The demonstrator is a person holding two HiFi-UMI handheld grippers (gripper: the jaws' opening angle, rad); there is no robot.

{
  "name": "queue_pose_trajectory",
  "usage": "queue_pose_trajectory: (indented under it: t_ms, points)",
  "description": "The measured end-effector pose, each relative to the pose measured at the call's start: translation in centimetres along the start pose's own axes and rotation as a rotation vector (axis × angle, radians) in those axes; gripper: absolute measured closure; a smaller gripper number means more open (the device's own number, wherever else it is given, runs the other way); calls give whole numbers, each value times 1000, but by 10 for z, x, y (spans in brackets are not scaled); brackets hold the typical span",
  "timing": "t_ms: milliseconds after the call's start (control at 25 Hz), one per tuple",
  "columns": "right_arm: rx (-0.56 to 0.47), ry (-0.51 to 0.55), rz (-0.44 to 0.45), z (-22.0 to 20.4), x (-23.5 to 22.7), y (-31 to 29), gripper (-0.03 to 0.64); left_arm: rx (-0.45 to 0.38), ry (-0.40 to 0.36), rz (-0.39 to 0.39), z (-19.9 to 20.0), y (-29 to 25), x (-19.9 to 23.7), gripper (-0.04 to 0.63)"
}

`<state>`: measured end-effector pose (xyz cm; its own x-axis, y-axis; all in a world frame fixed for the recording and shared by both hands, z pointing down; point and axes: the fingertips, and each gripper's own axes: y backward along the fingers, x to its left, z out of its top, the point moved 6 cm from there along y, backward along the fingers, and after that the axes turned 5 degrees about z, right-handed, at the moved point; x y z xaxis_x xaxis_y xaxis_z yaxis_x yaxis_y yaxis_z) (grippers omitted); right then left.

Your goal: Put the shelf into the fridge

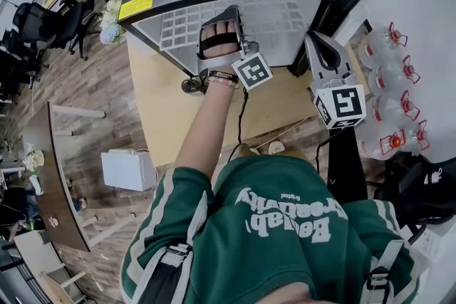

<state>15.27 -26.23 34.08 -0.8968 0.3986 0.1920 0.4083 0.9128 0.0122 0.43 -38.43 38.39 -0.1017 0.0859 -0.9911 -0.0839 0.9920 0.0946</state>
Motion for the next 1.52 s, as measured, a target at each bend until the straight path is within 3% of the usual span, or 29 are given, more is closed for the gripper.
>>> queue_pose_trajectory:
  t_ms: [1520]
  points:
    - [14,25,15,-5,-3,-7,614,10,-21,13,0,-57,-4,575]
